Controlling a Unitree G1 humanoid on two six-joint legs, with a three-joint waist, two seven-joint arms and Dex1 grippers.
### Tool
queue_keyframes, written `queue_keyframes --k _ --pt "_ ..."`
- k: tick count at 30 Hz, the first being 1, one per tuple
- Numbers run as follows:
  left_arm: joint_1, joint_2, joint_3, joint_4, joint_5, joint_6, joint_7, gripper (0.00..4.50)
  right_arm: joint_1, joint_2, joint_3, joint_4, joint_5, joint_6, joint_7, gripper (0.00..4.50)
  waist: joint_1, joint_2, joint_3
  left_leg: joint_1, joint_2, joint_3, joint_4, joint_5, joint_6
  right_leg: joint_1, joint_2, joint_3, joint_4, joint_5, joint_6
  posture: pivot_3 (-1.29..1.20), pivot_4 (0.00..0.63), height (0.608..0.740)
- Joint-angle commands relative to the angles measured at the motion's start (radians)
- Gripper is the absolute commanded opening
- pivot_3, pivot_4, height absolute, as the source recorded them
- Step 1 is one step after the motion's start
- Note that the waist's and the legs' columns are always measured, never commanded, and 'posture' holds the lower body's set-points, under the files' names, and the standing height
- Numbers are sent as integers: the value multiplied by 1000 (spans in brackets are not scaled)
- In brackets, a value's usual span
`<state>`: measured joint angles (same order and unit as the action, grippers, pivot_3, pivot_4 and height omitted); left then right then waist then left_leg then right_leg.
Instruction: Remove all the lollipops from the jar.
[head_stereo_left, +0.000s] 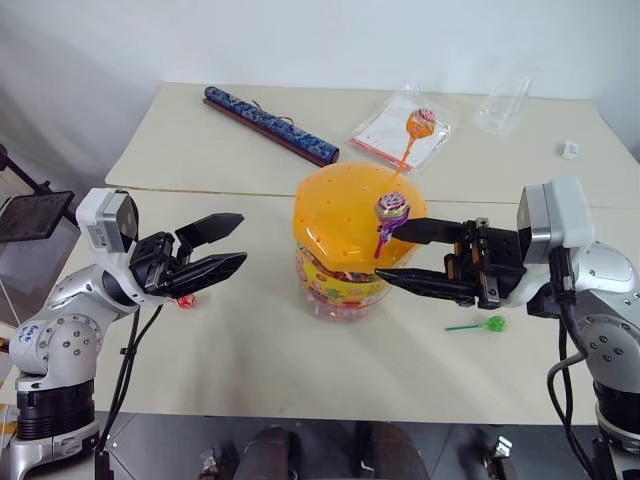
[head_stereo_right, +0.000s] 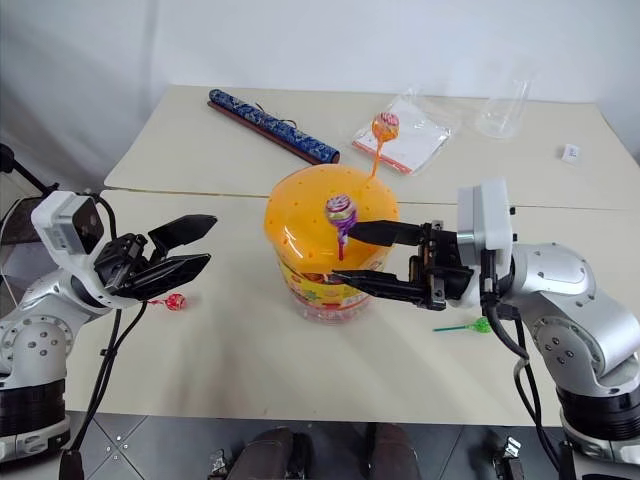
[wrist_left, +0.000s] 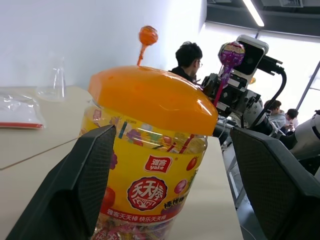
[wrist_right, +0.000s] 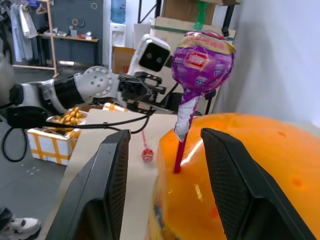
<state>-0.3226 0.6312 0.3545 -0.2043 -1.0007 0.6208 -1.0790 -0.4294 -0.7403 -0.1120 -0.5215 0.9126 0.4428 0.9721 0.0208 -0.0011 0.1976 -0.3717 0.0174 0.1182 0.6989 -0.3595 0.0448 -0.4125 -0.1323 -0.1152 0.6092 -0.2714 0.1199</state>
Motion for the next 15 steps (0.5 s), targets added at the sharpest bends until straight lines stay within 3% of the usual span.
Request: queue_keyframes --k 1,5,8,11,15 --pt "-4 6 23 -55 -34 -7 7 3873 6 -14 -11 -14 -24 -2 11 1794 1 0 0 0 0 0 0 0 0 0 0 0 0 0 0 0 150 740" --pt "-2 10 26 -56 -38 -9 11 3873 6 -11 -20 -10 -26 0 11 1794 -1 0 0 0 0 0 0 0 0 0 0 0 0 0 0 0 150 740" --pt "-6 13 26 -50 -39 -10 8 3873 -7 2 -14 -7 -25 0 8 1186 -2 0 0 0 0 1 0 0 1 0 0 0 0 0 0 0 150 740" --pt "-11 20 28 -37 -42 -7 -1 3873 -21 31 -10 -12 3 14 -15 191 -3 0 0 0 0 1 0 0 1 0 0 0 0 0 0 0 150 740" --pt "-16 23 25 -30 -41 -8 -8 3873 -29 54 -23 -13 16 25 -34 24 -3 0 0 0 0 0 0 0 1 0 0 0 0 0 0 0 150 740"
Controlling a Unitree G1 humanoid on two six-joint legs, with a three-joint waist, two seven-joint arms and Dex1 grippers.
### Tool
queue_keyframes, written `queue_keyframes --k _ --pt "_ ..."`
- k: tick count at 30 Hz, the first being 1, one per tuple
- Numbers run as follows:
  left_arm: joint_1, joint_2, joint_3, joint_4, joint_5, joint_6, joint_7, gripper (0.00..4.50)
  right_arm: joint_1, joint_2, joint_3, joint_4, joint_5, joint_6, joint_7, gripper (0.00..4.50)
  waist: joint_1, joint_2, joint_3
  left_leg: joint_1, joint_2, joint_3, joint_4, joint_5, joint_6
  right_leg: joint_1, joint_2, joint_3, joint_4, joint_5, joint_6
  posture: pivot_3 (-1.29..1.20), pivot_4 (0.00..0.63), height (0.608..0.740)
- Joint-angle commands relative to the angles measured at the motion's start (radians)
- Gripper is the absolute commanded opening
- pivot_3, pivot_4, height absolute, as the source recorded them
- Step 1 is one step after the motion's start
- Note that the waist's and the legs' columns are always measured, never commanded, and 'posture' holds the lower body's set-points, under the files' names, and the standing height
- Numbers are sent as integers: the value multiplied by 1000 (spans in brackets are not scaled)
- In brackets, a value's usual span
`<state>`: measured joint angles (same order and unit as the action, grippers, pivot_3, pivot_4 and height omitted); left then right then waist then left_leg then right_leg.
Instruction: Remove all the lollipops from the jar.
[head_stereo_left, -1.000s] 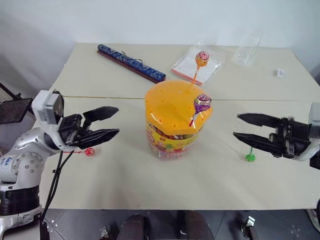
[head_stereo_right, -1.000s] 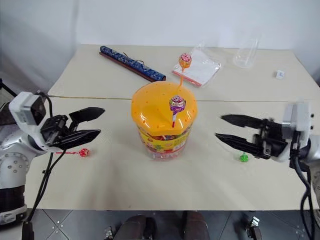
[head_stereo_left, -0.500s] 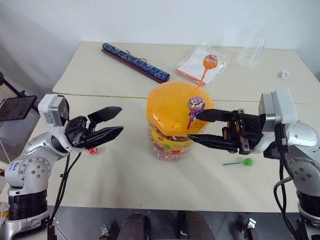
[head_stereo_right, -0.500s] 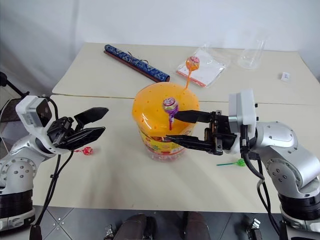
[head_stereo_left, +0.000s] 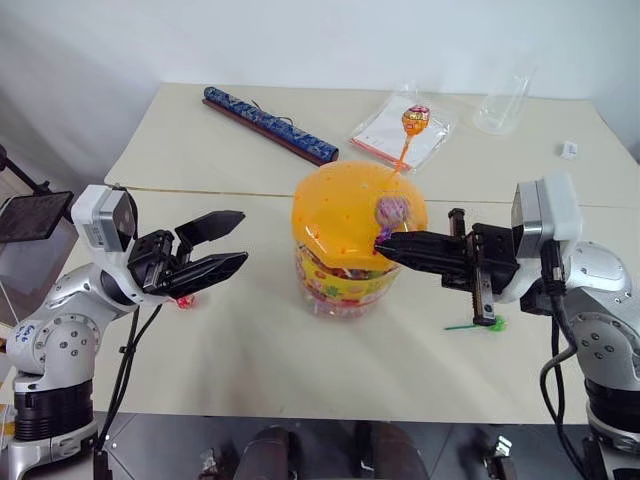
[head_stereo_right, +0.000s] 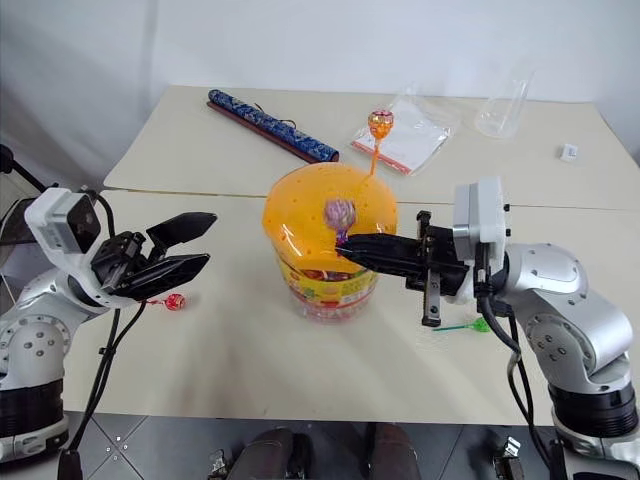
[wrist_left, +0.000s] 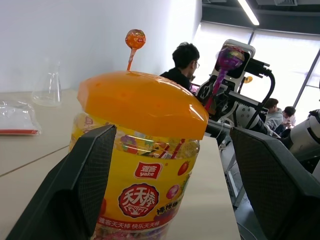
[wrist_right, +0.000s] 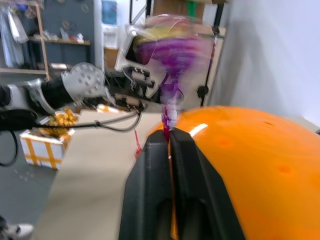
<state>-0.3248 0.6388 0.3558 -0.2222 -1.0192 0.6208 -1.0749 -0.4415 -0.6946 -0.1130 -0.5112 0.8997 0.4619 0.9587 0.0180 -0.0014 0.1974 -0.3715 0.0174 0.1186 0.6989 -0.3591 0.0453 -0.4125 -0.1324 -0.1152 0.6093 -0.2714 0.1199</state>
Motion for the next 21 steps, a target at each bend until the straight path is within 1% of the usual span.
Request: queue_keyframes --k 1,4,6,7,9,11,13,15,17,21 --pt "-18 17 24 -9 -23 -8 -15 3873 -22 17 -36 -24 57 14 -35 24 0 0 0 0 0 0 0 0 0 0 0 0 0 0 0 0 150 740" --pt "-28 26 24 -2 -23 -8 -31 3873 -27 15 -119 -19 199 65 -103 24 1 0 0 0 0 0 0 0 0 0 0 0 0 0 0 0 150 740" --pt "-33 38 20 -2 -18 -8 -50 3873 -13 -35 -201 1 294 118 -134 24 3 0 0 0 0 0 0 0 0 0 0 0 0 0 0 0 150 740" --pt "-35 45 17 -4 -13 -9 -61 3873 -1 -68 -240 19 310 138 -129 24 4 0 0 0 0 0 0 0 0 0 -1 0 0 0 0 0 150 740" --pt "-37 61 6 -13 8 -22 -83 3873 29 -143 -308 70 285 162 -108 24 5 0 0 -1 -1 -1 0 0 1 0 -1 0 -1 0 0 0 150 740" --pt "-35 84 -15 -27 44 -46 -117 3873 84 -246 -353 149 187 160 -35 24 6 0 0 -1 -1 -1 0 -1 1 0 -1 0 -2 0 0 0 150 740" --pt "-38 107 -41 -38 84 -79 -158 3873 204 -386 -354 289 -29 76 77 24 8 0 0 -1 -1 1 -1 -1 2 0 -1 0 -3 0 0 0 150 740" --pt "-45 115 -55 -41 83 -80 -181 3873 296 -463 -336 421 -194 -33 142 24 7 -1 0 -1 -2 2 -1 -1 3 1 -1 0 -5 0 0 0 150 740" --pt "-58 113 -81 -34 122 -121 -204 3873 341 -478 -301 540 -309 -119 144 24 4 -1 0 -1 -2 4 -1 -1 4 2 -1 1 -7 0 0 0 150 740" --pt "-58 116 -132 -27 211 -209 -251 3873 360 -468 -196 770 -537 -318 118 24 -9 0 0 1 -1 6 -1 -1 4 1 0 2 -6 0 1 0 150 740"
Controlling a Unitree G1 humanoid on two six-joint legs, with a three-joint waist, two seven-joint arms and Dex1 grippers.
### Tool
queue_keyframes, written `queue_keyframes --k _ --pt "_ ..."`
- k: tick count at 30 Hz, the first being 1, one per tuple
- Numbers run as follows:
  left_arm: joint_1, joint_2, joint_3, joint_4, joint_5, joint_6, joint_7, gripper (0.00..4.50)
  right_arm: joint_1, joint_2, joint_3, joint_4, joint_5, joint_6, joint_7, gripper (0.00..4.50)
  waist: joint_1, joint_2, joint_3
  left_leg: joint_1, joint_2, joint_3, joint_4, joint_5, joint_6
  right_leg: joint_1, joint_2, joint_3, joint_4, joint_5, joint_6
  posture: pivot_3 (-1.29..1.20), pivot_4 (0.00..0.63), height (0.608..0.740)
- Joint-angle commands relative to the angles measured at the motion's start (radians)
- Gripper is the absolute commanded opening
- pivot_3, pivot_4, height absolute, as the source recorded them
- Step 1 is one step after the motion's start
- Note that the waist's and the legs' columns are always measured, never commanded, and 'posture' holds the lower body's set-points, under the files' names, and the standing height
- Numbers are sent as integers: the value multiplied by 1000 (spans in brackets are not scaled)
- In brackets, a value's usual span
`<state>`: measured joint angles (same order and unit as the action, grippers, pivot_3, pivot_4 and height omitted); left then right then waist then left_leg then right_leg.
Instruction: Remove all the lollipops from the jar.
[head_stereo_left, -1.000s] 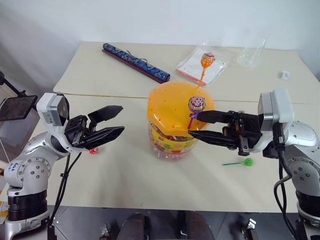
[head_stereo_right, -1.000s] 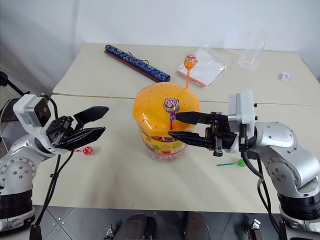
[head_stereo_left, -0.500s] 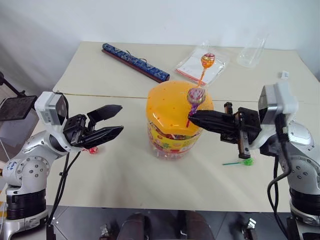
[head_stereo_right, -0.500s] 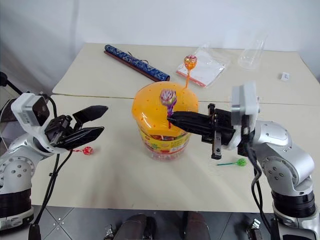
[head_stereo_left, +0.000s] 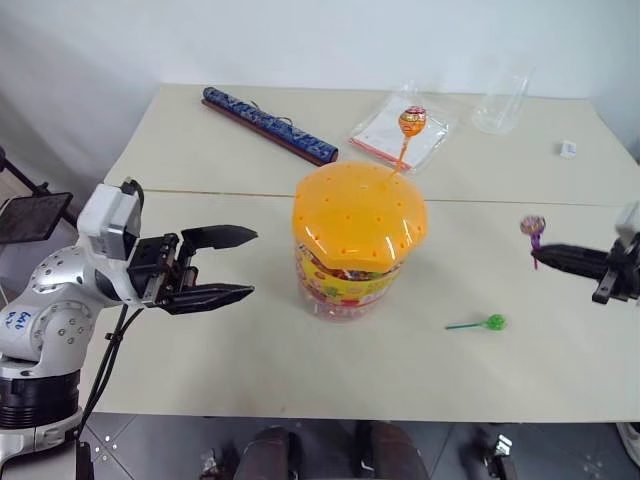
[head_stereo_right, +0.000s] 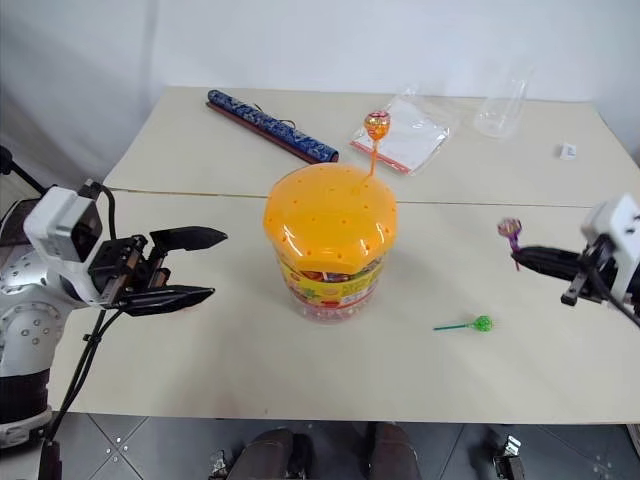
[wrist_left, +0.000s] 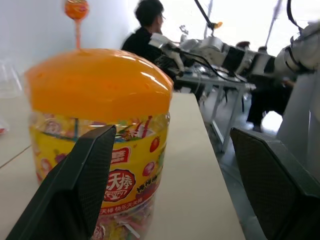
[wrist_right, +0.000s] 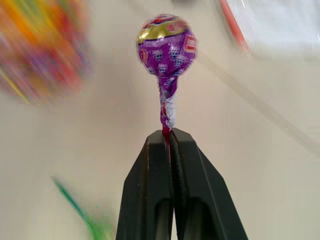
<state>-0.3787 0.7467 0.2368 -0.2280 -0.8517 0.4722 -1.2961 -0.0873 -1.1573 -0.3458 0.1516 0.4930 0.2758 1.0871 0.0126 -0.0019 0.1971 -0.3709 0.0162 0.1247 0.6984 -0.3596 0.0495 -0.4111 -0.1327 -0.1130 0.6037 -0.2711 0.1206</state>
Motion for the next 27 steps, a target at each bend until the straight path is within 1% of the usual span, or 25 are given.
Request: queue_keyframes --k 1,4,6,7,9,12,13,14,15,17,20,24,27 --pt "-8 2 -11 -25 39 -61 -21 3873 -2 6 53 155 -161 -167 -18 24 -7 1 0 0 0 0 0 0 0 0 0 0 1 0 0 0 150 740" --pt "-7 -5 5 -40 12 -47 7 3873 -31 43 74 245 -168 -160 6 24 -18 2 1 0 1 -1 0 0 -1 -1 1 0 1 0 0 0 150 740" --pt "7 -3 22 -49 -1 -39 23 3873 -38 54 92 291 -185 -161 27 463 -19 2 1 0 2 0 0 0 -1 -1 1 0 1 0 0 0 150 740" --pt "13 -1 28 -52 -6 -36 29 3873 -43 61 96 309 -194 -191 32 642 -18 2 1 0 2 -1 0 1 -2 -1 1 0 2 0 0 0 150 740" --pt "24 -2 43 -56 -24 -24 46 3873 -49 70 92 326 -197 -225 51 1305 -17 2 1 0 2 -1 0 1 -2 -1 1 0 2 0 0 0 150 740" --pt "42 -18 107 -68 -110 26 117 3873 -56 96 42 276 -125 -226 106 2429 -16 2 1 1 2 -1 0 1 -2 0 1 0 2 0 0 0 150 740" --pt "49 -24 130 -67 -141 46 145 3873 -66 112 21 236 -80 -223 133 2679 -16 2 1 0 2 -2 0 1 -2 0 1 0 2 0 0 0 150 740" --pt "55 -27 146 -66 -160 60 163 3873 -71 123 7 207 -52 -221 150 3035 -15 2 1 0 2 -2 1 1 -2 0 0 0 2 0 0 0 150 740" --pt "66 -32 166 -55 -170 66 180 3873 -88 147 -20 140 48 -166 201 3355 -15 2 1 0 2 -2 1 1 -2 0 0 0 3 0 0 0 150 740" --pt "98 -64 220 2 -187 64 230 3873 -187 204 -27 -39 198 -43 149 3355 -20 4 1 1 2 -3 1 1 -2 0 0 0 3 0 0 0 150 740" --pt "134 -91 250 21 -207 72 252 3873 -320 278 10 -199 292 83 36 3355 -27 4 1 2 3 -3 1 1 -3 -1 0 1 6 0 0 0 150 740" --pt "141 -129 257 13 -239 77 288 3873 -480 368 66 -252 337 178 -56 3355 -8 3 1 0 4 -9 1 0 -6 -1 0 2 6 0 -1 0 150 740" --pt "140 -152 243 9 -236 70 302 3873 -574 432 124 -253 332 226 -97 3355 0 3 1 -2 1 -10 0 -1 -6 -1 -2 2 6 0 -1 0 150 740"
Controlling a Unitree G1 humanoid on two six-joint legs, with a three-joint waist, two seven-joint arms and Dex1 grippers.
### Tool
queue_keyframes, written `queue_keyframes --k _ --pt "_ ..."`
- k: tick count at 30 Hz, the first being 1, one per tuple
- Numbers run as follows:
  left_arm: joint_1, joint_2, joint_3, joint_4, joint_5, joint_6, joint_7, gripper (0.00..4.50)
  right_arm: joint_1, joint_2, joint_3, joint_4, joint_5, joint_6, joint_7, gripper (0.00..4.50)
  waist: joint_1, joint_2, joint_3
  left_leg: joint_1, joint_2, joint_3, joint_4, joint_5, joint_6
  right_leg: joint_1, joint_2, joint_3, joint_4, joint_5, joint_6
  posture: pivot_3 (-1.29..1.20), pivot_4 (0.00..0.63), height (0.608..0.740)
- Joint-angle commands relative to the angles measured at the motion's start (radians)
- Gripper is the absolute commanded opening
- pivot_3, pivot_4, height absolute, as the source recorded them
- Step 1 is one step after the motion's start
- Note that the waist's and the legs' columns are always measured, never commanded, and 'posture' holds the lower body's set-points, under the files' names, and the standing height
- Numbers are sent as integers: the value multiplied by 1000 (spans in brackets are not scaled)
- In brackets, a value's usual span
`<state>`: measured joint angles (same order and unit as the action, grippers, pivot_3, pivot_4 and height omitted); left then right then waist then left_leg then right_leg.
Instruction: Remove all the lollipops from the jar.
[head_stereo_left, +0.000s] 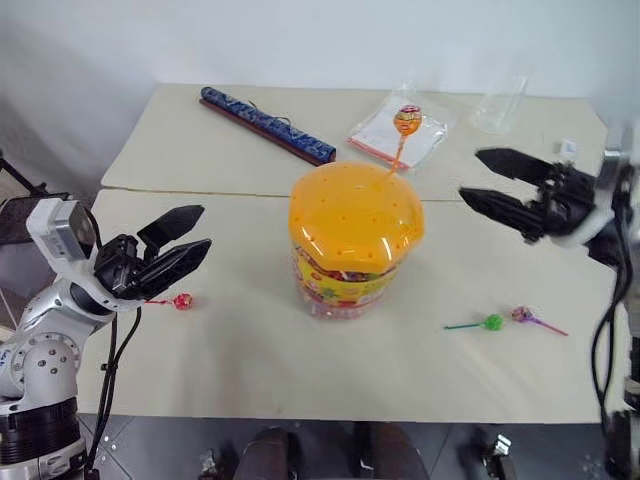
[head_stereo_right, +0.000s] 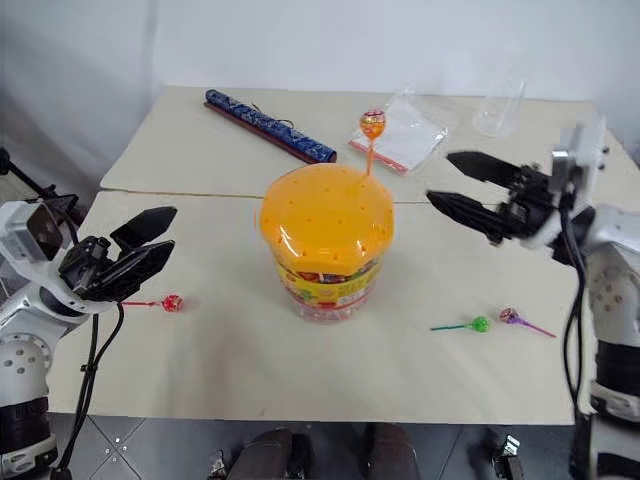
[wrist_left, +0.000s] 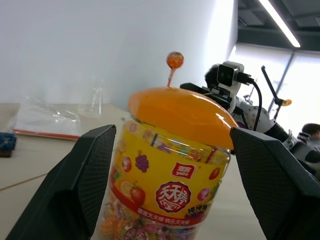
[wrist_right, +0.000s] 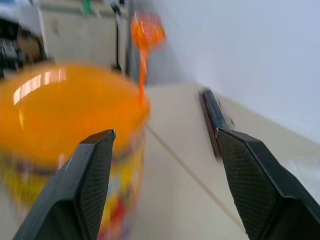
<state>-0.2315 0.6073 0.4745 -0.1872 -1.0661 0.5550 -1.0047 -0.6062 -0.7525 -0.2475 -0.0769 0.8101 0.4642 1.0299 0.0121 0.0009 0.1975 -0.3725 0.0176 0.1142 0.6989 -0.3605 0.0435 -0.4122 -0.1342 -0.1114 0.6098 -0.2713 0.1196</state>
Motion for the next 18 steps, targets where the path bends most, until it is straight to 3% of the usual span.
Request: queue_keyframes --k 1,8,11,18 --pt "-7 -20 -1 -37 -19 -15 13 3873 -79 46 45 -24 7 49 -53 3355 0 0 0 -1 -1 1 0 0 0 0 0 -1 0 0 0 0 150 740" --pt "-18 -37 -14 -56 -21 -13 30 3873 -178 141 121 -28 9 117 -73 3355 -7 0 0 -1 -1 3 0 0 2 -1 1 -7 1 0 0 0 150 740" --pt "-22 -38 -18 -58 -19 -14 31 3873 -204 163 126 -5 2 134 -89 2842 -15 0 0 -1 -1 4 0 0 2 -1 1 -7 1 0 1 0 150 740" --pt "-38 -38 -23 -71 -20 -14 35 3873 -228 173 108 44 -23 126 -81 459 -16 0 0 0 0 4 0 0 2 -1 1 -7 1 0 1 0 150 740"
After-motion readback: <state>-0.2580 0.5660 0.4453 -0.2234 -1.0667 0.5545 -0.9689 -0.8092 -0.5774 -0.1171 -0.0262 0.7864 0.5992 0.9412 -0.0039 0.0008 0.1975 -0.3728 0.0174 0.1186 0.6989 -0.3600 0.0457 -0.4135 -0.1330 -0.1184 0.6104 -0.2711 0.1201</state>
